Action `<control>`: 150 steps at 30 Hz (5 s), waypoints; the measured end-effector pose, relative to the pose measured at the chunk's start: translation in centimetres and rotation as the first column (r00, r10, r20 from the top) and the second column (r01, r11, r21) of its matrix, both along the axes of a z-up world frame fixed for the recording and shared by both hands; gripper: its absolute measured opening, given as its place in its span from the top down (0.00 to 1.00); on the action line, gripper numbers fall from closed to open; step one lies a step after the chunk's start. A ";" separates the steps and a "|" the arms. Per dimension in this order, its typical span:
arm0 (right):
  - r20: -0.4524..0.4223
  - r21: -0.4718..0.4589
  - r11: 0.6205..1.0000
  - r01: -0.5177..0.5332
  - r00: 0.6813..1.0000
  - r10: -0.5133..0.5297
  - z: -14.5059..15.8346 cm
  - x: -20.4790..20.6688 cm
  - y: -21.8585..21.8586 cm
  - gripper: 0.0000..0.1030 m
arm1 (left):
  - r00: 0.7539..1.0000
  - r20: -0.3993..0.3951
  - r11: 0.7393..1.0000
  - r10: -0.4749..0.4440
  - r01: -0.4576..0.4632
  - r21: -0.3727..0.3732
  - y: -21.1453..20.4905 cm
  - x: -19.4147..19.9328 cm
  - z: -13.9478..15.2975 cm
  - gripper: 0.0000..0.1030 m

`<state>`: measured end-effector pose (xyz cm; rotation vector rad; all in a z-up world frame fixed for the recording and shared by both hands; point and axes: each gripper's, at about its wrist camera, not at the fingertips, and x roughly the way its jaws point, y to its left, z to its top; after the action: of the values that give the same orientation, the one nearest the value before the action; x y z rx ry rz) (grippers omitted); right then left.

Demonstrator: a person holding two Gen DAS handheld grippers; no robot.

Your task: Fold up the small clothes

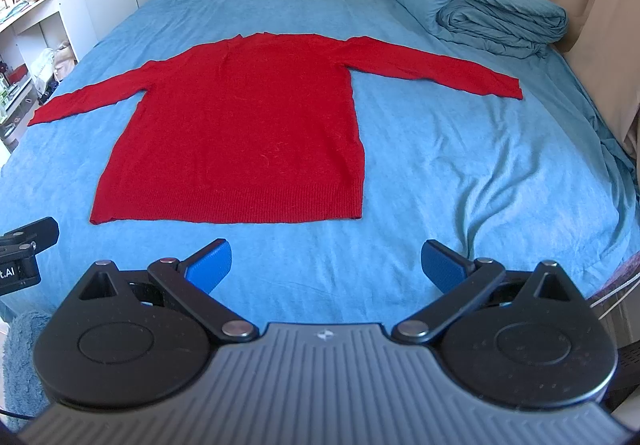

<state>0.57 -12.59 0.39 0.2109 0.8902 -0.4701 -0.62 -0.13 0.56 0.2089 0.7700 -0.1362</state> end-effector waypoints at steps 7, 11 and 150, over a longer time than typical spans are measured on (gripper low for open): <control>0.001 -0.001 1.000 0.000 1.000 0.000 0.0 0.0 0.0 0.00 | 1.000 0.000 1.000 0.000 0.000 0.000 0.0 0.1 0.0 0.00; 0.002 0.000 1.000 0.001 1.000 -0.001 0.0 0.0 0.0 0.00 | 1.000 -0.001 1.000 0.001 -0.001 0.000 -0.1 0.0 0.0 0.00; 0.217 0.062 0.887 -0.457 0.874 0.435 -17.9 50.4 -9.1 0.18 | 0.926 -0.358 0.938 -0.122 -0.011 -0.347 -3.2 58.1 -17.8 0.21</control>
<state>50.98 -21.73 -17.50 0.1435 0.7400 0.0351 57.50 -3.30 -17.24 -0.1349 1.1077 -0.3706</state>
